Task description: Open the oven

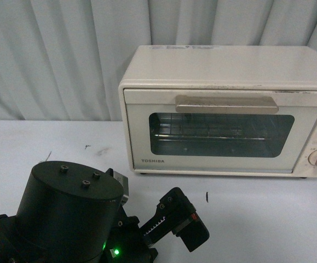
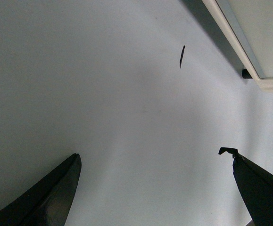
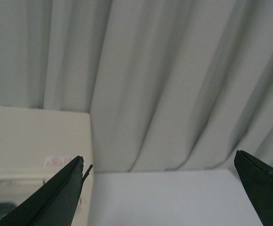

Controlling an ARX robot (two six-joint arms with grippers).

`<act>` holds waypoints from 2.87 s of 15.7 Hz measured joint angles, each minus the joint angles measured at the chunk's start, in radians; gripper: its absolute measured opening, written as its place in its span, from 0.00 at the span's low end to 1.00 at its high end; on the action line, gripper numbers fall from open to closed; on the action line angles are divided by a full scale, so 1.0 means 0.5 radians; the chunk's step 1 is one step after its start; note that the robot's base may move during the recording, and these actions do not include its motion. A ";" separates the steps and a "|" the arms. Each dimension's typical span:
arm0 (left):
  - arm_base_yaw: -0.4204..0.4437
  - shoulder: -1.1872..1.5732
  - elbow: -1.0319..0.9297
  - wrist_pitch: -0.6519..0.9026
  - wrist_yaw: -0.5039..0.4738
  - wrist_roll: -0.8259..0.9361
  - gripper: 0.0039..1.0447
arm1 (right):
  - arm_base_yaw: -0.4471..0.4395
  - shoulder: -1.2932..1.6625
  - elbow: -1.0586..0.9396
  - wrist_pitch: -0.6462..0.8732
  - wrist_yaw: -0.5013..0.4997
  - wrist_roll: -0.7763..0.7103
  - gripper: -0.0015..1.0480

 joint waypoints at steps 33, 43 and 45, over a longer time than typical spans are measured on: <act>0.000 -0.001 0.000 0.002 0.001 0.002 0.94 | 0.427 1.806 1.167 -0.542 -0.963 -1.927 0.02; 0.000 -0.001 0.000 0.002 0.000 0.002 0.94 | 0.365 1.680 1.213 -1.090 -1.238 -1.493 0.02; 0.000 -0.001 0.000 0.002 0.000 0.002 0.94 | 0.369 1.633 1.213 -1.228 -1.321 -1.373 0.02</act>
